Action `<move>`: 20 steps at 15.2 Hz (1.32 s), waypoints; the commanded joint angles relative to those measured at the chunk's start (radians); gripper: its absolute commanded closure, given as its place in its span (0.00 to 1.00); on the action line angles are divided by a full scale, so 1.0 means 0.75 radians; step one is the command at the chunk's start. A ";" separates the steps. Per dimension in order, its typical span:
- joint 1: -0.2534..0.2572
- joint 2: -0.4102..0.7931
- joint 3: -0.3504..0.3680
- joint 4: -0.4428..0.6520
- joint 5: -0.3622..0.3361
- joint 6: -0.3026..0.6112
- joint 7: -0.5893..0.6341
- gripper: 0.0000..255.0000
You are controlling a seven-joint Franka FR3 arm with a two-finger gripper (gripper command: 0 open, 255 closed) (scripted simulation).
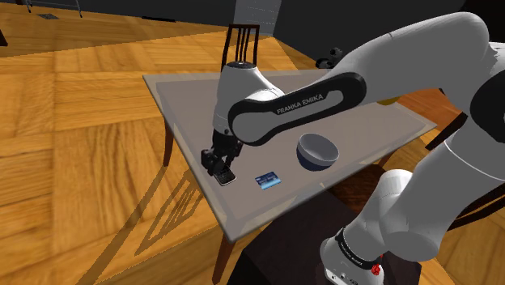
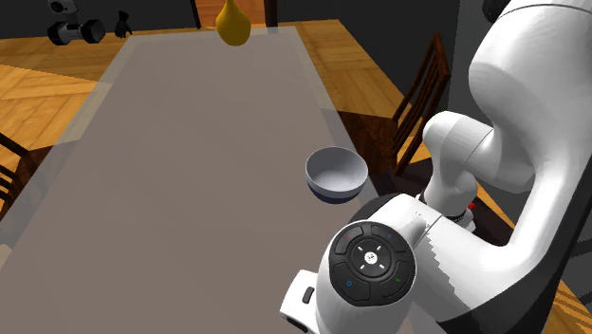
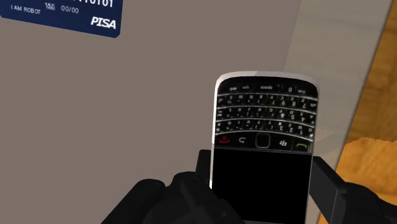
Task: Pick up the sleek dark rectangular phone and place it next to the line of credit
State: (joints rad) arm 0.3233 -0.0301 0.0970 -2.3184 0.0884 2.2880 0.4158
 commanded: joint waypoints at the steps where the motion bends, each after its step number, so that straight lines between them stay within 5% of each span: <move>1: 0.000 0.025 0.000 -0.010 -0.001 0.036 -0.001 1.00; 9: 0.000 0.025 0.000 -0.010 -0.001 0.036 -0.001 1.00; 10: 0.000 0.025 0.000 -0.010 -0.001 0.036 -0.001 0.00; 15: 0.000 0.025 0.000 -0.010 -0.001 0.036 -0.001 0.00; 20: -0.006 -0.071 -0.007 0.066 -0.001 -0.136 -0.003 0.00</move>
State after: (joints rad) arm 0.3188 -0.0787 0.0917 -2.2855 0.0883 2.2080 0.4114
